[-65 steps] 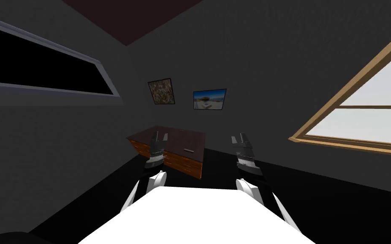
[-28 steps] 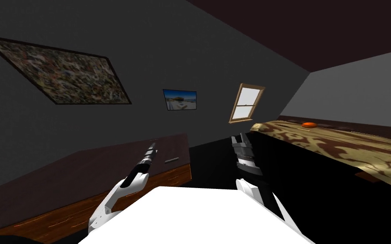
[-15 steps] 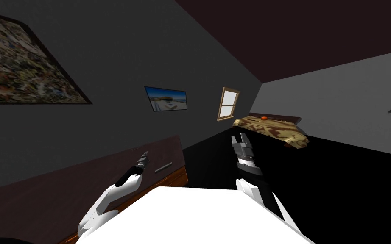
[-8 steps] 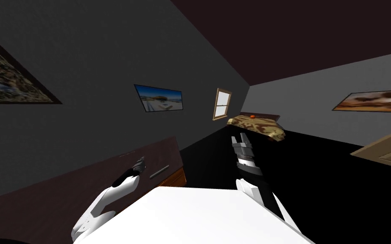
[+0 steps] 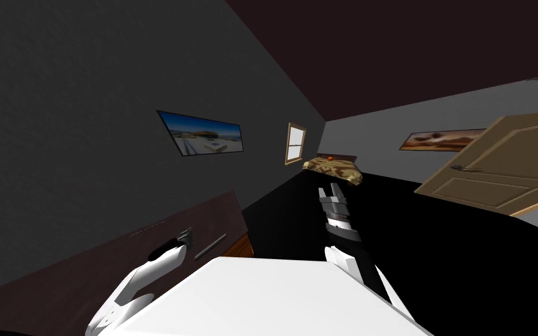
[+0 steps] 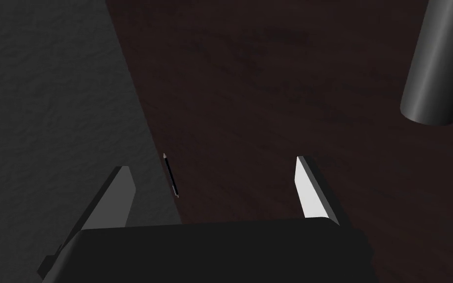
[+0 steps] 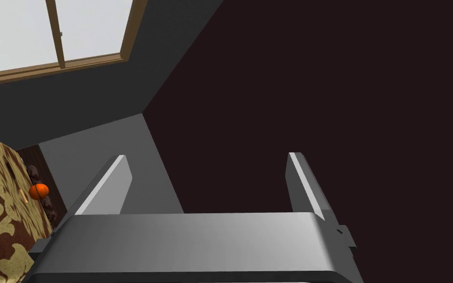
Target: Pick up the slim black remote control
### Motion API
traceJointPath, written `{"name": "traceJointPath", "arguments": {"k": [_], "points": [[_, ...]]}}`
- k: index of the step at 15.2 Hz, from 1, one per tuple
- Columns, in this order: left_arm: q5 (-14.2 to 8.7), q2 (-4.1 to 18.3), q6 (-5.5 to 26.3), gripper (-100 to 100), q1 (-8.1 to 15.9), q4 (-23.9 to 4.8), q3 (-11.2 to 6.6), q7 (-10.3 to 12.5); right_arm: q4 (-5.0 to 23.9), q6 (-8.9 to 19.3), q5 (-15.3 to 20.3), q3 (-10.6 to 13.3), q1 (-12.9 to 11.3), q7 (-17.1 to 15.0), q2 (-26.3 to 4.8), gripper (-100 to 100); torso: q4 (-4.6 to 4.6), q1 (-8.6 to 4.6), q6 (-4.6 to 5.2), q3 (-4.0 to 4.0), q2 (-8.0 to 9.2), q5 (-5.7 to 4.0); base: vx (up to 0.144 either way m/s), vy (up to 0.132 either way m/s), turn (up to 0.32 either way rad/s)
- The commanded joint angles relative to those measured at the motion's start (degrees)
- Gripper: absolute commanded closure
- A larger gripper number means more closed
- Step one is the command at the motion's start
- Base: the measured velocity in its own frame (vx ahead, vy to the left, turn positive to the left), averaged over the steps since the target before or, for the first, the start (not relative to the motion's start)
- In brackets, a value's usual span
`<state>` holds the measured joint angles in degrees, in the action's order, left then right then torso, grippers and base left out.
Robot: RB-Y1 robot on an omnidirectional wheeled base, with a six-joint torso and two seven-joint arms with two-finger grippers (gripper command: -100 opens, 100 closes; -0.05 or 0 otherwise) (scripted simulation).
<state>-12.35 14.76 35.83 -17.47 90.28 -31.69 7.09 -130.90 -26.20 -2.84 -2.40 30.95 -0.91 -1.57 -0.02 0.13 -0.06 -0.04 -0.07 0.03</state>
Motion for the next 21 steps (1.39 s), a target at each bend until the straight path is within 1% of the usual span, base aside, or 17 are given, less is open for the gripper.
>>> {"name": "traceJointPath", "arguments": {"k": [1,3,4,5,6,8,9,10,11,13,14,15,16,18,19,20,21], "points": [[-0.4,-0.3,2.9,-100,0.5,-1.8,-1.65,0.2,0.0,0.0,0.0,0.0,0.0,0.0,0.0,0,0.00,0.00,0.00,0.00,0.00,0.00,-0.007,0.011,-0.221],[-0.4,-0.3,4.1,-100,0.5,-1.8,-1.65,0.2,0.0,0.0,0.0,0.0,0.0,0.0,0.0,0,0.00,-0.03,0.09,-0.01,-0.01,-0.01,-0.009,0.020,-0.238],[-0.9,-0.5,6.2,-100,0.9,-3.5,-3.14,0.3,0.0,0.0,0.0,0.0,0.0,0.0,0.0,0,0.00,-0.03,0.05,-0.01,-0.01,-0.01,-0.011,0.020,-0.266],[-0.9,-0.5,7.3,-100,0.9,-3.5,-3.14,0.3,0.0,0.0,0.0,0.0,0.0,0.0,0.0,0,0.00,-0.02,0.08,0.00,-0.01,-0.01,-0.015,0.026,-0.298],[-1.3,-0.7,8.6,-100,1.3,-5.1,-4.59,0.5,0.0,0.0,0.0,0.0,0.0,0.0,0.0,0,0.00,0.00,0.09,-0.01,-0.01,0.00,-0.018,0.034,-0.425],[-1.3,-0.7,10.4,-100,1.3,-5.1,-4.59,0.5,0.0,0.0,0.0,0.0,0.0,0.0,0.0,0,0.01,0.06,0.07,0.01,0.02,0.01,-0.016,0.039,-0.182],[-1.8,-0.9,12.6,-100,1.7,-6.7,-5.98,0.6,0.0,0.0,0.0,0.0,0.0,0.0,0.0,0,0.00,0.05,0.02,0.00,0.00,0.01,-0.010,0.024,-0.223],[-1.8,-0.9,13.4,-100,1.7,-6.7,-5.98,0.6,0.0,0.0,0.0,0.0,0.0,0.0,0.0,0,0.00,0.03,0.07,0.00,0.00,0.01,-0.013,0.025,-0.267],[-2.2,-1.2,14.9,-100,2.1,-8.2,-7.31,0.8,0.0,0.0,0.0,0.0,0.0,0.0,0.0,0,0.00,0.02,0.07,0.00,-0.01,0.01,-0.016,0.028,-0.373],[-2.2,-1.2,16.3,-100,2.1,-8.2,-7.31,0.8,0.0,0.0,0.0,0.0,0.0,0.0,0.0,0,0.00,0.03,0.06,-0.01,-0.01,0.01,-0.011,0.030,-0.183],[-2.6,-1.4,18.2,-100,2.5,-9.7,-8.58,0.9,0.0,0.0,0.0,0.0,0.0,0.0,0.0,0,0.00,0.02,0.02,-0.01,-0.02,0.00,-0.011,0.023,-0.203],[-2.6,-1.4,19.0,-100,2.5,-9.7,-8.58,0.9,0.0,0.0,0.0,0.0,0.0,0.0,0.0,0,0.00,0.01,0.07,-0.02,-0.03,0.00,-0.014,0.025,-0.241],[-3.0,-1.6,20.6,-100,2.8,-11.0,-9.78,1.0,0.0,0.0,0.0,0.0,0.0,0.0,0.0,0,0.00,0.01,0.06,-0.01,-0.03,0.00,-0.016,0.028,-0.340],[-3.0,-1.6,21.6,-100,2.8,-11.0,-9.78,1.0,0.0,0.0,0.0,0.0,0.0,0.0,0.0,0,0.00,0.03,0.07,-0.01,-0.02,0.01,-0.012,0.031,-0.178],[-3.4,-1.8,23.8,-100,3.1,-12.3,-10.90,1.1,0.0,0.0,0.0,0.0,0.0,0.0,0.0,0,0.00,0.03,0.02,-0.02,-0.03,0.00,-0.009,0.023,-0.170],[-3.4,-1.8,24.0,-100,3.1,-12.3,-10.90,1.1,0.0,0.0,0.0,0.0,0.0,0.0,0.0,0,-0.01,0.01,0.06,-0.02,-0.04,0.01,-0.009,0.024,-0.212],[-3.7,-2.0,25.7,-100,3.4,-13.5,-11.93,1.2,0.0,0.0,0.0,0.0,0.0,0.0,0.0,0,-0.01,0.02,0.06,-0.03,-0.05,0.00,-0.009,0.030,-0.298]]}}
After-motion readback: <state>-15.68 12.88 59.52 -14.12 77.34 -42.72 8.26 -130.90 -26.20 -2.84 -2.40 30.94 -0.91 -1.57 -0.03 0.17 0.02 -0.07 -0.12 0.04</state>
